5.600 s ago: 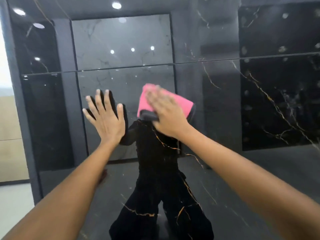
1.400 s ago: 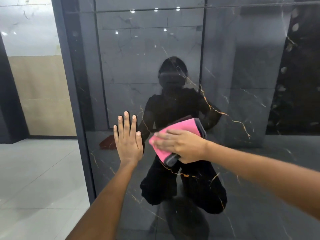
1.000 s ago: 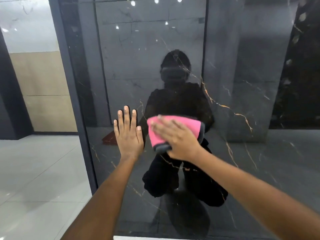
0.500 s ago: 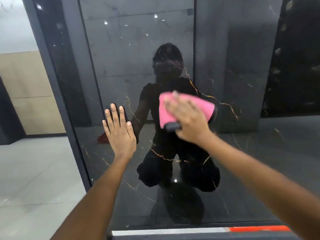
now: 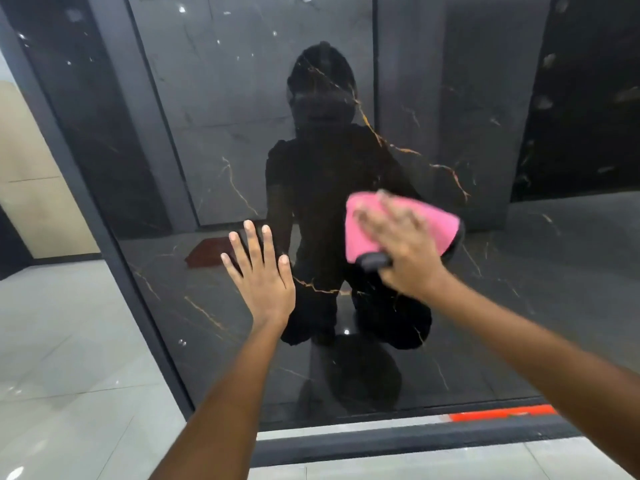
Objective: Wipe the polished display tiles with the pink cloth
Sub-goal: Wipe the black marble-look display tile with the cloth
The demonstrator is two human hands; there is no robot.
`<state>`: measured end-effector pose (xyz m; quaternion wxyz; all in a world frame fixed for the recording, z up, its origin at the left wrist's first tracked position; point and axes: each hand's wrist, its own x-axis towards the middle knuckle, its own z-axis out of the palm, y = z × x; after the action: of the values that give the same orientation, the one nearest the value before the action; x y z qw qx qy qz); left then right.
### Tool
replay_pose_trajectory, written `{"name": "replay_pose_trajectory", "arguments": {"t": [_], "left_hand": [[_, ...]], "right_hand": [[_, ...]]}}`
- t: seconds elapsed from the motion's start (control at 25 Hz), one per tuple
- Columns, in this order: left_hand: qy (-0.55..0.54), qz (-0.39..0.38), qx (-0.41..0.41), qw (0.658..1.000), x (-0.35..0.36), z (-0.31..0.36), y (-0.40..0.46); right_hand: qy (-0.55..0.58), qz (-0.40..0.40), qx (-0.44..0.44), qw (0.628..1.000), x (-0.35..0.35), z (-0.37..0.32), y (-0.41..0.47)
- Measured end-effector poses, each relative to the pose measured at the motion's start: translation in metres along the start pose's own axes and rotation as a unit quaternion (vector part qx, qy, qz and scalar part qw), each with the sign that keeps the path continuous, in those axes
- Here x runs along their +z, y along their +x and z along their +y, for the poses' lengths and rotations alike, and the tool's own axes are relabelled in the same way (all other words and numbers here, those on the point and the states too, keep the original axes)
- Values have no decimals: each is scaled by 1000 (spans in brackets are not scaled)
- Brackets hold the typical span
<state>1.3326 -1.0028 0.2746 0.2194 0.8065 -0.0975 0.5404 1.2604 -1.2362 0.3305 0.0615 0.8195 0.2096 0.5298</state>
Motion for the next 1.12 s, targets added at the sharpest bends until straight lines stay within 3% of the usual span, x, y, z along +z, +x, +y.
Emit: {"name": "replay_pose_trajectory", "arguments": {"t": [0.04,0.08,0.12,0.16,0.2,0.24,0.32,0.4,0.52,0.56,0.6,0.68,0.72,0.76,0.8,0.88,0.96,1.0,1.04,1.12], "left_hand": [[-3,5,7,1000,2,-2,1],[-6,11,13,1000,3,-4,1],[-12,17,17,1000,3,-5,1],[-16,22,19,999,4,-6,0],[-16,26,21,999,6,-6,-2],[-15,28,22,999,6,-5,-2],[-17,24,25,999,8,-5,0],[-18,20,30,999,6,-4,0],[-19,20,21,999,4,-3,1],[-22,21,20,999,4,-3,0],[-20,23,23,999,4,-2,-1],[-15,27,30,999,5,-3,1],[-13,27,31,999,6,-3,2],[-14,27,28,999,4,-3,2],[-20,25,15,999,1,-2,0],[-42,19,-15,999,-6,12,-6],[-73,-11,6,997,-10,34,-15],[-78,-29,33,996,-8,44,-21],[-72,-44,57,995,-3,50,-27],[-43,-55,77,995,10,48,-36]], "right_hand": [[-22,-81,-124,989,12,-23,-33],[-42,-178,-240,953,12,-34,-55],[-66,-218,-315,921,11,-29,-62],[-68,-200,-334,919,5,-20,-50],[-55,-172,-281,942,-1,-9,-28],[-34,-129,-176,975,-10,0,-2],[-27,-63,-10,998,-16,5,28],[-55,-84,-61,993,-1,-17,-3],[-70,-238,-280,927,0,-39,-60],[-71,-221,-298,926,-3,-30,-53],[-59,-174,-253,950,-6,-19,-33],[-12,-38,-17,999,-18,4,21],[-5,14,68,998,-21,11,37],[-18,42,87,995,-19,12,37],[-34,29,49,998,-10,10,22],[-41,-106,-111,987,5,-2,-34],[-47,-264,-270,925,3,-3,-87],[-53,-295,-315,900,-3,10,-95],[-46,-275,-331,901,-11,29,-91],[-26,-159,-237,958,-34,71,-55]]}}
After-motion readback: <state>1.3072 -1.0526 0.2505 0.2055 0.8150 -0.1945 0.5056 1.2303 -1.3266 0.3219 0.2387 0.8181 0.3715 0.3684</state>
